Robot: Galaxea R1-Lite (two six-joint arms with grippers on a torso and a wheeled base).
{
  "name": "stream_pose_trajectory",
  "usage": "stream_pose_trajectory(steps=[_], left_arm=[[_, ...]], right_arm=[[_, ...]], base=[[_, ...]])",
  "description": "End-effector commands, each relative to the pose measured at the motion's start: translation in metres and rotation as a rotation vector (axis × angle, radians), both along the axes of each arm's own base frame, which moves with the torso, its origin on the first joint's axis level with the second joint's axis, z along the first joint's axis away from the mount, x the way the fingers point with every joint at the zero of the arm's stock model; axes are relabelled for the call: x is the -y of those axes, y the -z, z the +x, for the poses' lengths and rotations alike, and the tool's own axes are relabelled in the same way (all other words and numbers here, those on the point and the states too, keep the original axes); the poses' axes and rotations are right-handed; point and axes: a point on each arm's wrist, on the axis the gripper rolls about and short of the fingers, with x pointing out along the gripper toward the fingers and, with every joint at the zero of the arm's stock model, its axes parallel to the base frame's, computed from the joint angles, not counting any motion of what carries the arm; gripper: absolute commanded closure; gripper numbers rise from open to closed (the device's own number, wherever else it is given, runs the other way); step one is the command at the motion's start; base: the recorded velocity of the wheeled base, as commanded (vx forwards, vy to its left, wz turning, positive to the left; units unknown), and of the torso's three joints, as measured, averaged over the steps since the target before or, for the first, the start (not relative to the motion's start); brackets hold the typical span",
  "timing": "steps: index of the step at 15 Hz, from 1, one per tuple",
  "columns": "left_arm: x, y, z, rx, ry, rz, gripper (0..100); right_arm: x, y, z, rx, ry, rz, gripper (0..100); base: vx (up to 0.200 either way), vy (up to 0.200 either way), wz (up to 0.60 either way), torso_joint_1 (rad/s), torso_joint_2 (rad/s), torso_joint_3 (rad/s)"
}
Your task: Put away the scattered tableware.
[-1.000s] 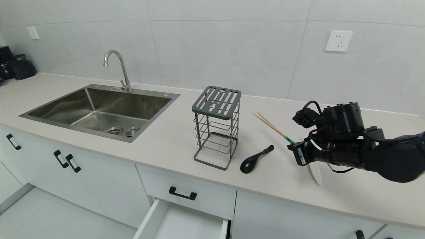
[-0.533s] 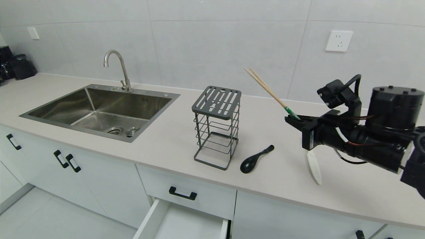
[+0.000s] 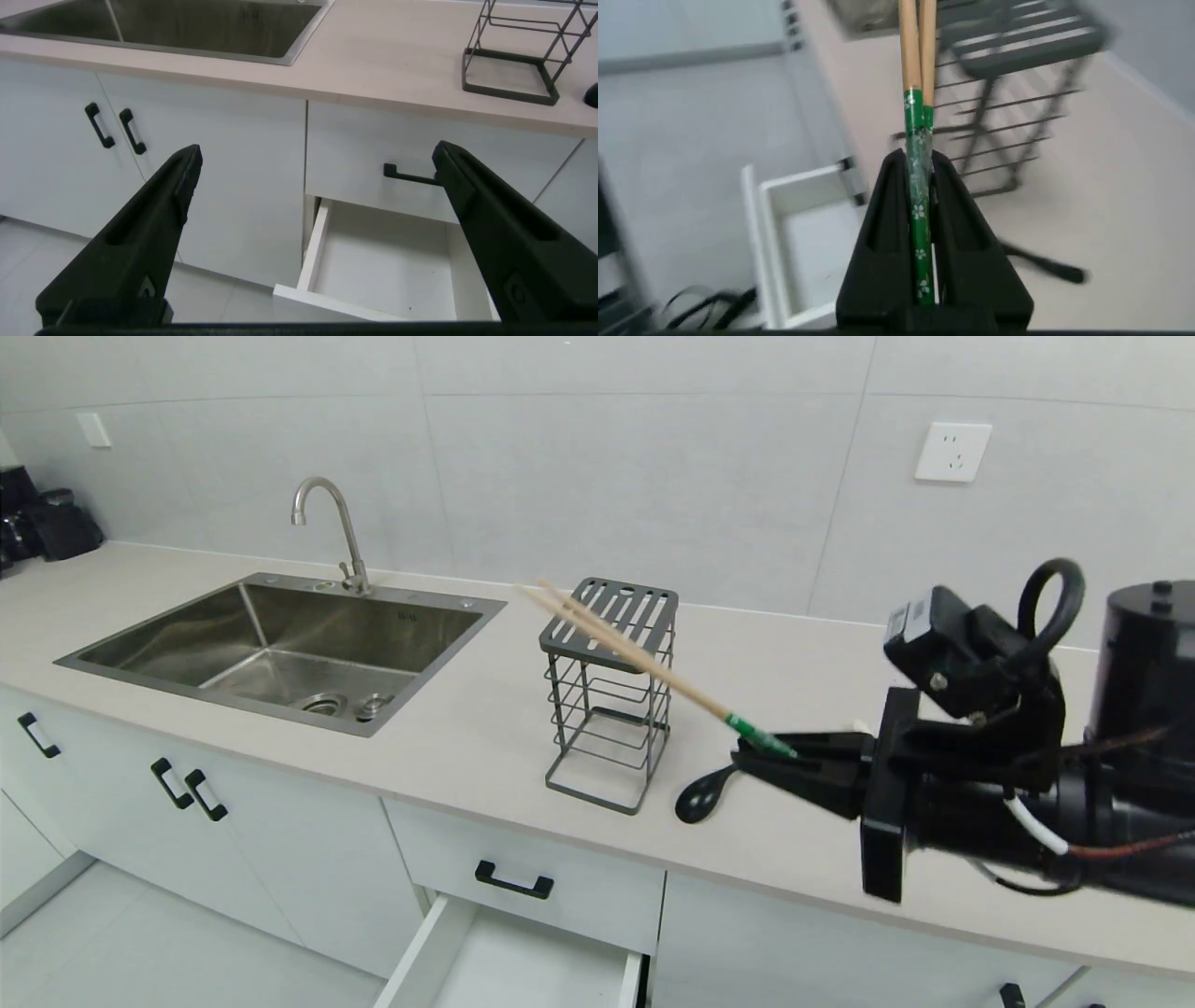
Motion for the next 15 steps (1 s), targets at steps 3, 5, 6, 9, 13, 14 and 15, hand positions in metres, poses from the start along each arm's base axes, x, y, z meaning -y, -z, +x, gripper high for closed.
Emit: stream_pose_trajectory(steps=[3, 5, 6, 9, 13, 14, 15], left_arm=[[0.000, 0.000, 0.000, -0.001, 0.000, 0.000, 0], [0.000, 0.000, 0.000, -0.001, 0.000, 0.000, 0], [0.000, 0.000, 0.000, -0.001, 0.000, 0.000, 0], [0.000, 0.000, 0.000, -0.001, 0.000, 0.000, 0], [0.000, 0.000, 0.000, -0.001, 0.000, 0.000, 0], [0.000, 0.000, 0.000, -0.001, 0.000, 0.000, 0], [0.000, 0.000, 0.000, -0.001, 0.000, 0.000, 0]], right_arm=[[-0.034, 0.012, -0.027, -0.090, -0.164, -0.091, 100], [-0.047, 0.024, -0.024, -0.131, -0.176, -0.118, 100], [-0.058, 0.030, -0.018, -0.150, -0.175, -0.124, 100], [-0.083, 0.053, -0.009, -0.171, -0.192, -0.129, 100], [-0.097, 0.057, 0.000, -0.161, -0.170, -0.128, 100], [-0.104, 0.061, 0.006, -0.151, -0.156, -0.144, 100], [-0.105, 0.062, 0.006, -0.147, -0.161, -0.149, 100]], base=[[0.000, 0.000, 0.00, 0.000, 0.00, 0.000], [0.000, 0.000, 0.00, 0.000, 0.00, 0.000], [0.000, 0.000, 0.00, 0.000, 0.00, 0.000], [0.000, 0.000, 0.00, 0.000, 0.00, 0.000], [0.000, 0.000, 0.00, 0.000, 0.00, 0.000], [0.000, 0.000, 0.60, -0.002, 0.00, 0.007], [0.000, 0.000, 0.60, -0.002, 0.00, 0.002]])
